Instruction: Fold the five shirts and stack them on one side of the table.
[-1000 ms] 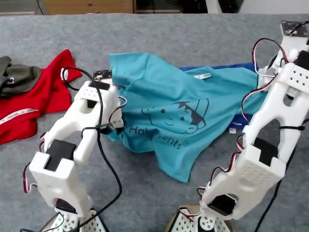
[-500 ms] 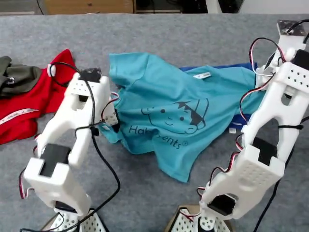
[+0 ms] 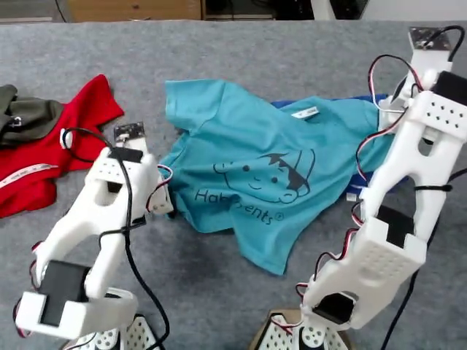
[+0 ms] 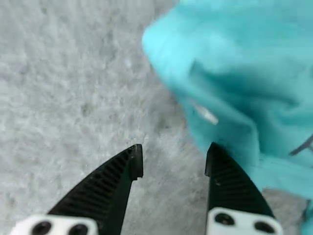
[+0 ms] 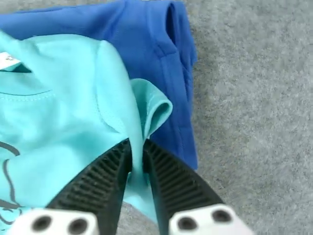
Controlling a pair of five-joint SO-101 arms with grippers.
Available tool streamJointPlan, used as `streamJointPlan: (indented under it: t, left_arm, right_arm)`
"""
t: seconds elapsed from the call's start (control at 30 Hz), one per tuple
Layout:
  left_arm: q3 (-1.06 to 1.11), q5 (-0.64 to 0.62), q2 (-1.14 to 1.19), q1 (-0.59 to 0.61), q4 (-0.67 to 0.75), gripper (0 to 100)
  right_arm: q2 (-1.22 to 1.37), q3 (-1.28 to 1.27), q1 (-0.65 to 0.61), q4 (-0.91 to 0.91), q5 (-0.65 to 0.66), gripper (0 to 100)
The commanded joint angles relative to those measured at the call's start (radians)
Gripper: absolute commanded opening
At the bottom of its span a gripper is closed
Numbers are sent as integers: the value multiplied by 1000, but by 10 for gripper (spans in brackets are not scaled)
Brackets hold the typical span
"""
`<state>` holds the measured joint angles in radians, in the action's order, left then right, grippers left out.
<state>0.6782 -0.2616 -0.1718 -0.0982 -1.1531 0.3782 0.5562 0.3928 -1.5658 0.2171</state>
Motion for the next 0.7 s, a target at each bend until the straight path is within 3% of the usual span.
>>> streamJointPlan:
  t: [0.0,0.23,0.67]
  left_arm:
    - [3,-11,-38,12,66,222]
    - [5,-80,-1,6,110,225]
    - [-87,-72,242,5,109,215]
  right_arm:
    - [-10,13,-36,9,-3,1]
    - [-10,13,-51,9,-3,1]
    - [-12,13,-45,9,-3,1]
